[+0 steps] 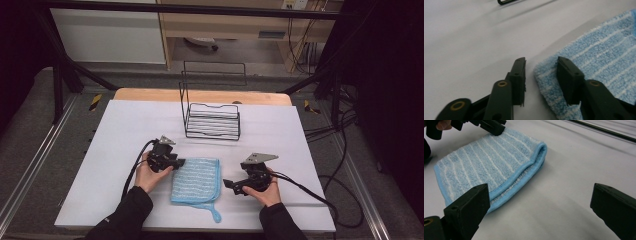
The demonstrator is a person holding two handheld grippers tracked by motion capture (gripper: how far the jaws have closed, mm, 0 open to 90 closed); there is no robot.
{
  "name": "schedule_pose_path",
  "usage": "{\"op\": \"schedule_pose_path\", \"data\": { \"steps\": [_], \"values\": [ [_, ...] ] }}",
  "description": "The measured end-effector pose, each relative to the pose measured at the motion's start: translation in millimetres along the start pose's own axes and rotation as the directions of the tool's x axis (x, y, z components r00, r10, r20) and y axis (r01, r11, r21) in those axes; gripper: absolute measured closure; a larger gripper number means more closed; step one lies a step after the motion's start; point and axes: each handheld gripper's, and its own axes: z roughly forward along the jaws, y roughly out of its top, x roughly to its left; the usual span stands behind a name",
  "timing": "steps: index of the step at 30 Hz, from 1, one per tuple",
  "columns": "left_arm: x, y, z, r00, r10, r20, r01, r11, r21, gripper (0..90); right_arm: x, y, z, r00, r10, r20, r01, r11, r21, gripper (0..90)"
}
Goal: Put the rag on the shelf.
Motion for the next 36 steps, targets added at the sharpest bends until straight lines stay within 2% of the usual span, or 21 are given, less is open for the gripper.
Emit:
{"op": "schedule_pose_path", "data": {
  "steps": [4, 10, 12, 19, 21, 23, 24, 26, 29, 33, 36],
  "values": [
    [-1.5, -2.3, 2.2, 0.9999, -0.001, 0.017, 0.001, 1.0000, 0.004, 67.7, -0.5, 0.4, 0.0, 1.0000, 0.002, 0.001, -0.002, 1.000, 0.003, 3.2],
    [-5.1, -3.0, 3.3, 0.9999, 0.015, 0.007, -0.015, 0.9999, 0.006, 72.9, -1.0, 1.4, 0.5, 0.9999, 0.010, 0.002, -0.010, 1.000, -0.005, 3.5],
    [-5.8, -3.1, 3.8, 1.0000, 0.008, 0.004, -0.009, 1.0000, 0.005, 74.1, -1.2, 3.4, 0.6, 0.9998, 0.010, 0.016, -0.010, 1.000, -0.007, 3.0],
    [-5.2, -3.0, 4.3, 0.9999, 0.007, 0.009, -0.007, 0.9999, 0.008, 75.5, -0.1, 20.0, 7.1, 0.9993, -0.005, 0.037, 0.006, 1.000, -0.024, 1.2],
    [-5.0, -3.2, 4.5, 0.9999, 0.007, 0.011, -0.007, 0.9999, 0.007, 75.6, 0.3, 26.3, 11.2, 0.9991, -0.013, 0.040, 0.014, 1.000, -0.017, 0.9],
    [-4.8, -3.4, 4.4, 0.9999, 0.007, 0.014, -0.007, 1.0000, 0.007, 75.6, 0.6, 33.6, 17.1, 0.9975, -0.011, 0.070, 0.011, 1.000, -0.003, 2.8],
    [-4.7, -3.6, 4.5, 0.9999, 0.007, 0.015, -0.007, 1.0000, 0.005, 75.6, 0.2, 36.7, 20.5, 0.9976, -0.016, 0.068, 0.016, 1.000, 0.002, 2.2],
    [-4.8, -3.8, 4.5, 0.9998, 0.010, 0.015, -0.010, 0.9999, 0.003, 75.5, 0.5, 42.1, 27.6, 0.9972, -0.021, 0.072, 0.020, 1.000, 0.012, 5.4],
    [-4.8, -4.0, 4.6, 0.9998, 0.014, 0.015, -0.014, 0.9999, 0.001, 75.5, -0.5, 46.4, 39.8, 0.9983, 0.003, 0.058, -0.004, 1.000, 0.018, 9.3],
    [-3.7, -4.7, 4.8, 0.9997, 0.008, 0.023, -0.008, 1.0000, -0.004, 75.3, -0.9, 43.2, 55.9, 0.9974, 0.032, 0.065, -0.033, 0.999, 0.016, 21.1],
    [-3.0, -5.0, 4.8, 0.9996, 0.013, 0.026, -0.013, 0.9999, -0.006, 75.3, -1.6, 39.1, 63.0, 0.9966, 0.041, 0.071, -0.044, 0.998, 0.038, 30.5]
  ]
}}
